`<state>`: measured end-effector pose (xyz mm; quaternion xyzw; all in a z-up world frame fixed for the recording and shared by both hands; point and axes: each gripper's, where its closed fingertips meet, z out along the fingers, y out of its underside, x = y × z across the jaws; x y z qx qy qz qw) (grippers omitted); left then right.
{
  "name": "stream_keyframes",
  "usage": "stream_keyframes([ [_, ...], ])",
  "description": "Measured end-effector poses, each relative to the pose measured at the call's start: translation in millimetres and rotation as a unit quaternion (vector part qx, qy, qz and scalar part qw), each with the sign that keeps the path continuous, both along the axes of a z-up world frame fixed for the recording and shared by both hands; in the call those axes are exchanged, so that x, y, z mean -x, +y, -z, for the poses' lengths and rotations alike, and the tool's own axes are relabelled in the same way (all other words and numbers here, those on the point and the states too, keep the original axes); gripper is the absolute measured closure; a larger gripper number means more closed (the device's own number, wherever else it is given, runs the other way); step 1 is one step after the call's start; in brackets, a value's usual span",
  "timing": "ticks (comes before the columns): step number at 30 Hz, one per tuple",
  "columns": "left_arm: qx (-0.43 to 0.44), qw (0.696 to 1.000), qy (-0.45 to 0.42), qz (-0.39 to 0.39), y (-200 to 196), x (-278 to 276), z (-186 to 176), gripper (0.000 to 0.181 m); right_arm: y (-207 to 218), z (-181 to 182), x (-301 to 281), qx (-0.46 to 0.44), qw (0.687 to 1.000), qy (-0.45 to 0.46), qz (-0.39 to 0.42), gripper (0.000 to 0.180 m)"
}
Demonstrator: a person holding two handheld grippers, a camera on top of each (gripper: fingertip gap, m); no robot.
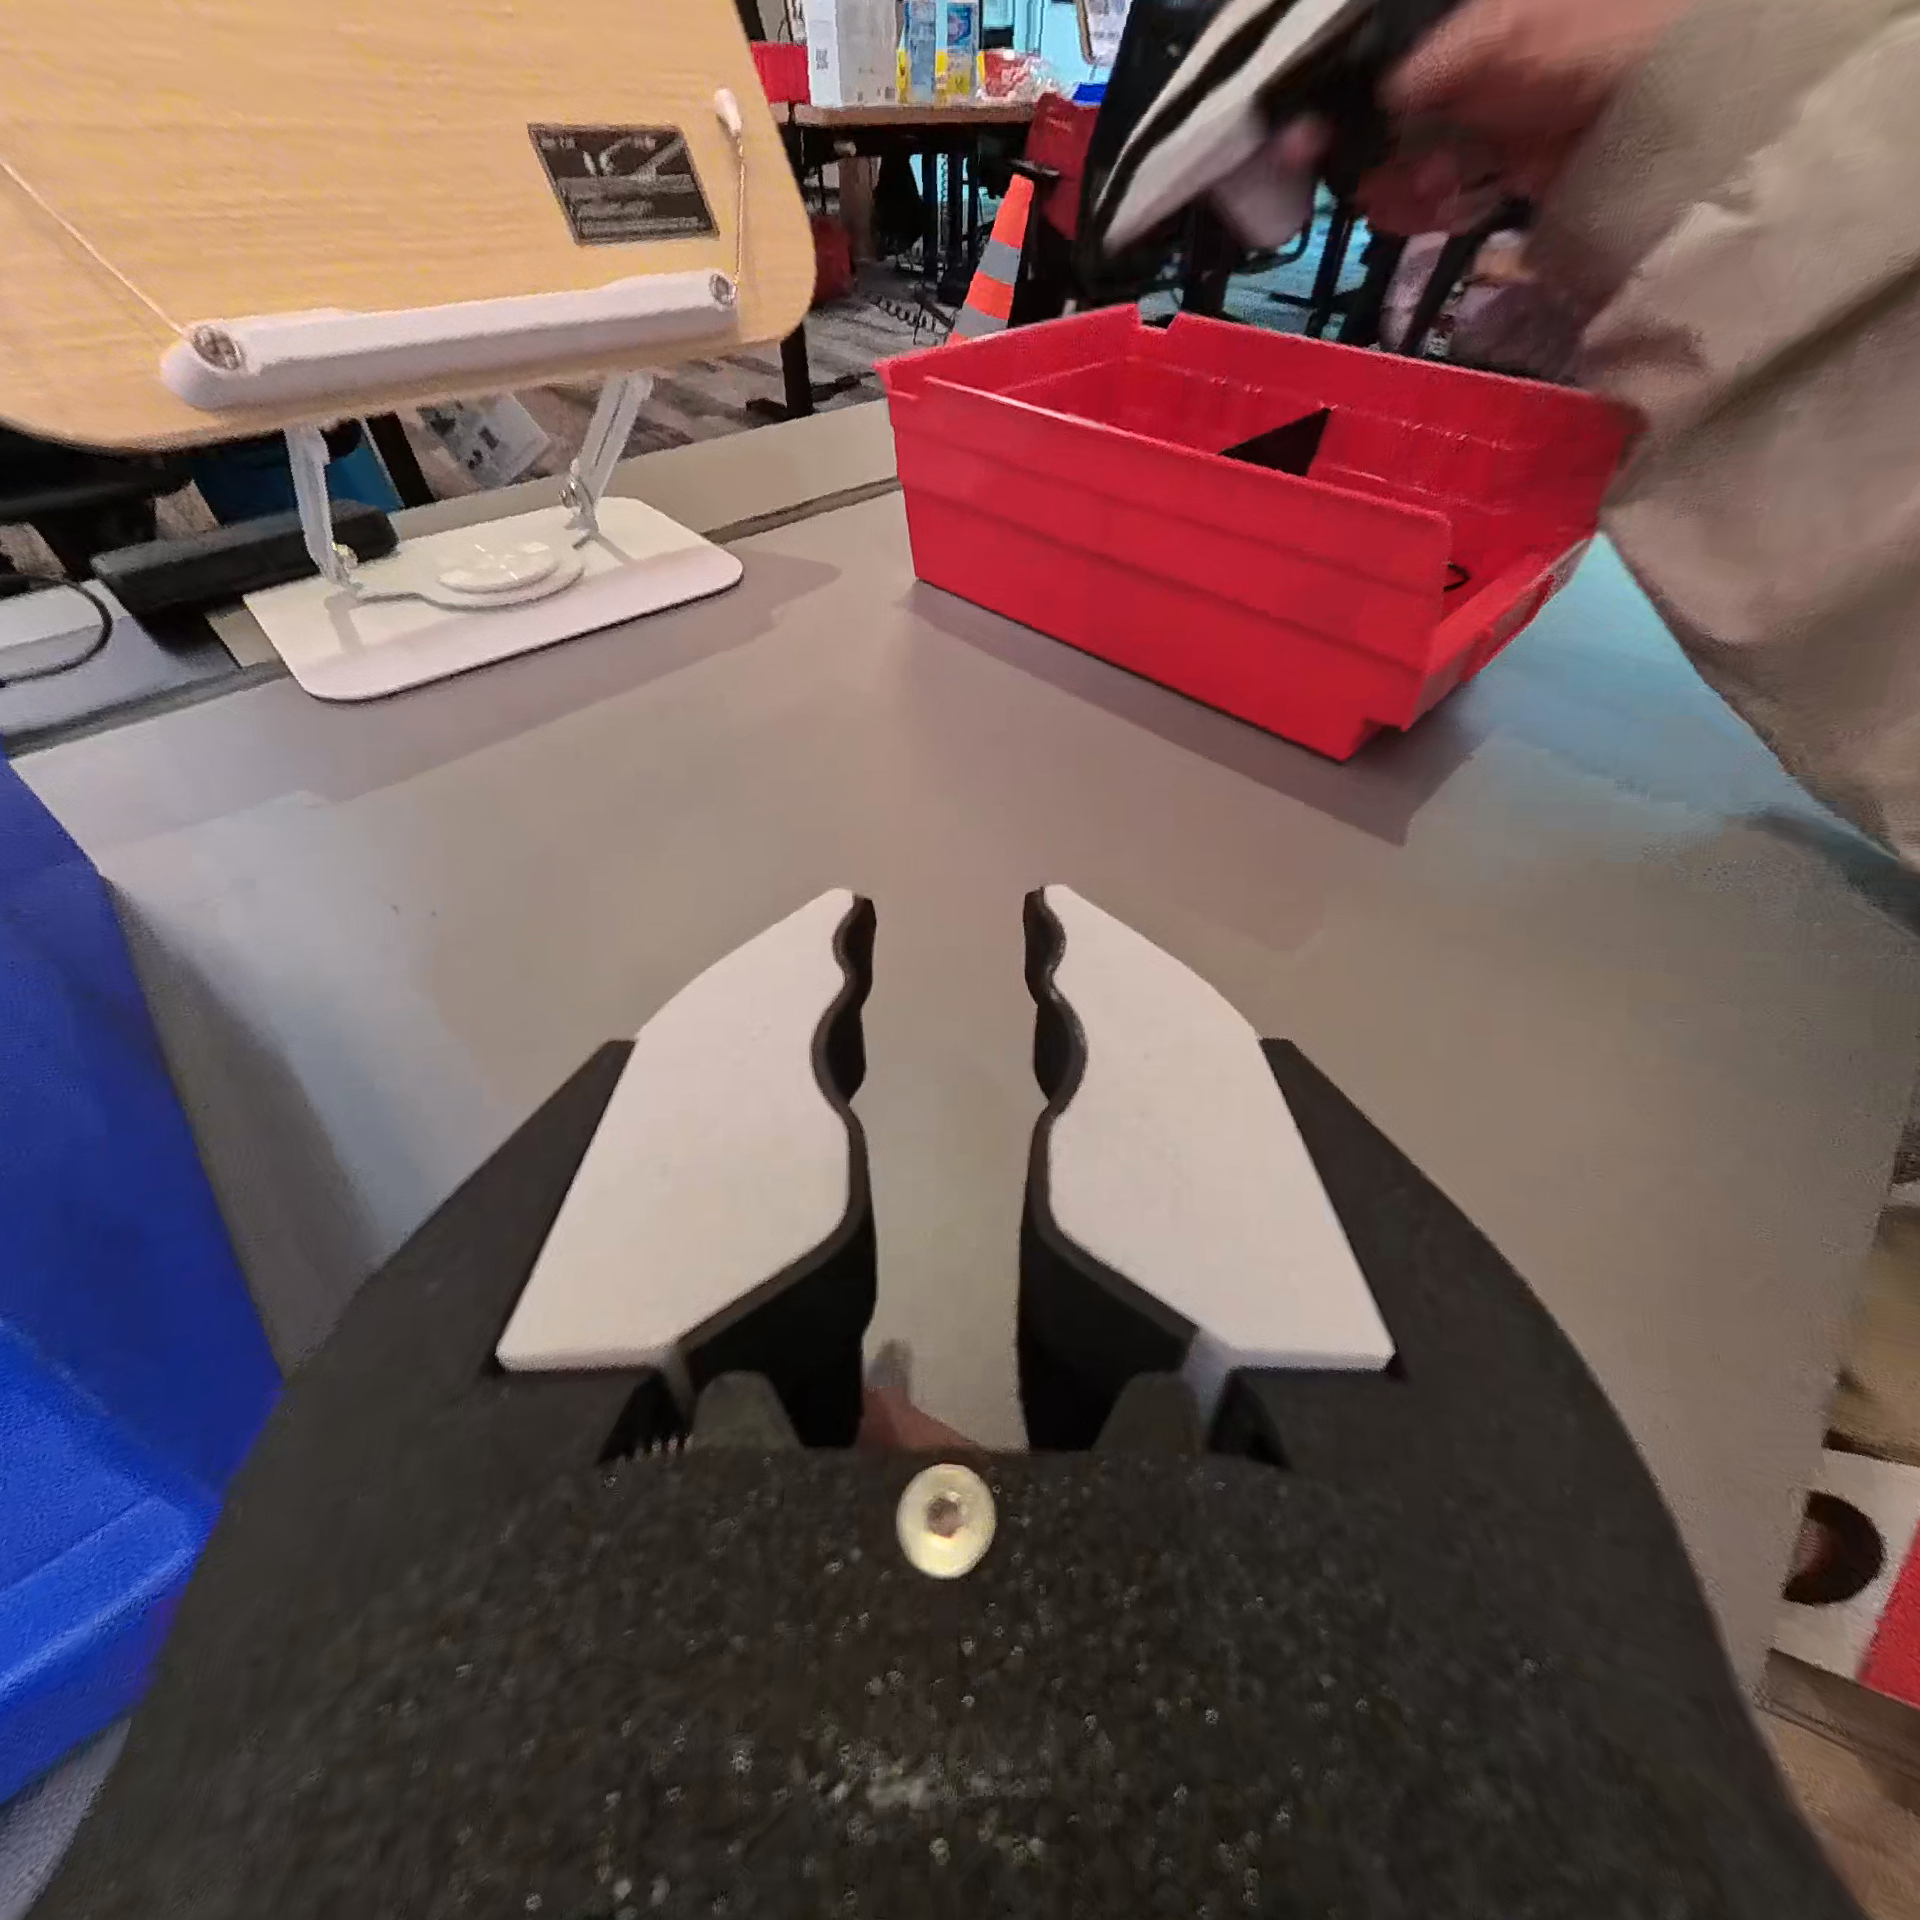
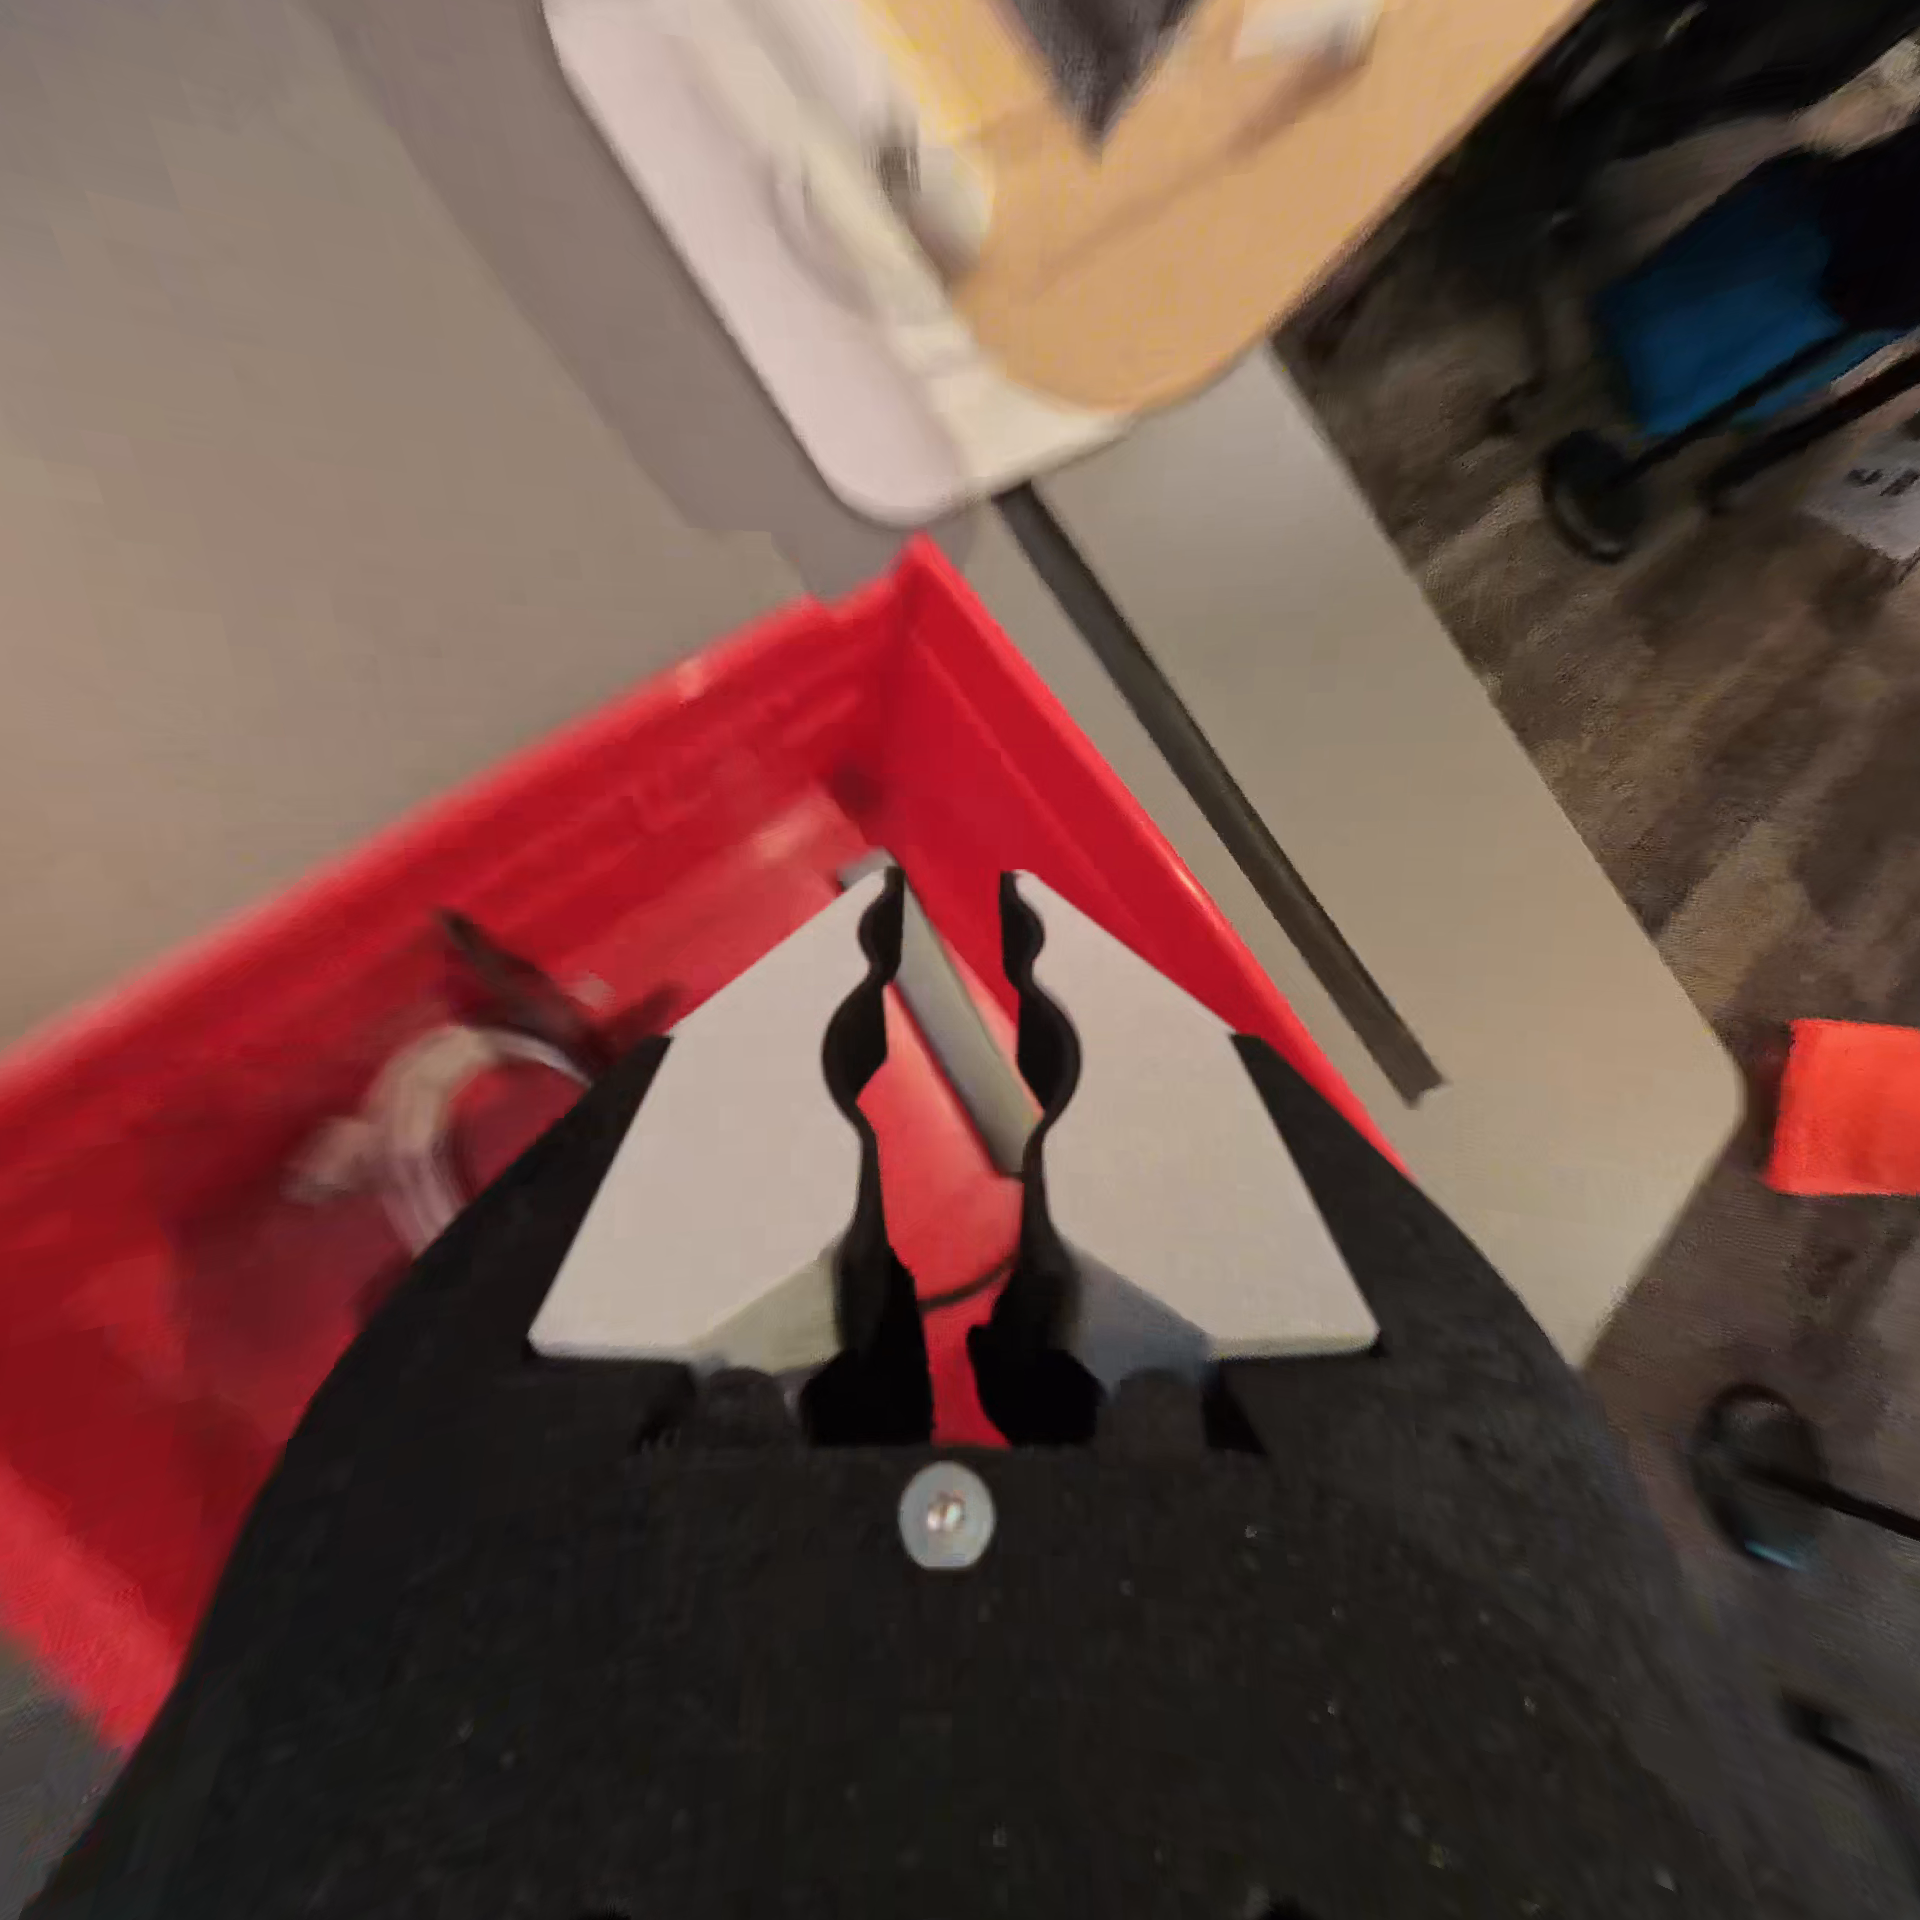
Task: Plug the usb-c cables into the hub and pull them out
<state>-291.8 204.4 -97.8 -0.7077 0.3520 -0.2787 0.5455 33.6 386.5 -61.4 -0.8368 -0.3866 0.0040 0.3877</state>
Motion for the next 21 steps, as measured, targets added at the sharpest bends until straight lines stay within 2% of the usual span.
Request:
stream_keyframes([
  [2, 0.028, 1.000, -0.001, -0.006, 2, 0, 2, 0.153, -42, -40, 35, -0.043, 0.990, 0.136, -0.002, 0.154],
  [4, 0.053, 0.999, -0.003, -0.004, 2, 0, -3, 0.153, -98, -67, 85, -0.063, 0.958, 0.278, -0.039, 0.151],
  [6, 0.068, 0.998, 0.003, 0.004, 3, 5, -15, 0.153, -149, -67, 131, -0.062, 0.921, 0.378, -0.065, 0.155],
  [8, 0.079, 0.997, 0.013, 0.014, 10, 19, -33, 0.153, -185, -43, 173, -0.032, 0.893, 0.442, -0.071, 0.157],
  [11, 0.098, 0.992, 0.081, -0.003, 46, 61, -53, 0.153, -218, 4, 220, -0.010, 0.888, 0.450, -0.091, 0.157],
  [13, 0.110, 0.978, 0.173, -0.034, 86, 103, -54, 0.153, -232, 30, 241, 0.013, 0.898, 0.424, -0.121, 0.153],
  [15, 0.136, 0.954, 0.264, -0.045, 129, 140, -47, 0.149, -240, 45, 254, 0.036, 0.911, 0.384, -0.147, 0.151],
  [18, 0.206, 0.911, 0.354, -0.055, 196, 181, -21, 0.141, -249, 61, 264, 0.036, 0.922, 0.339, -0.182, 0.152],
  [21, 0.306, 0.848, 0.426, -0.074, 243, 210, 23, 0.128, -260, 71, 273, 0.050, 0.923, 0.322, -0.202, 0.152],
])
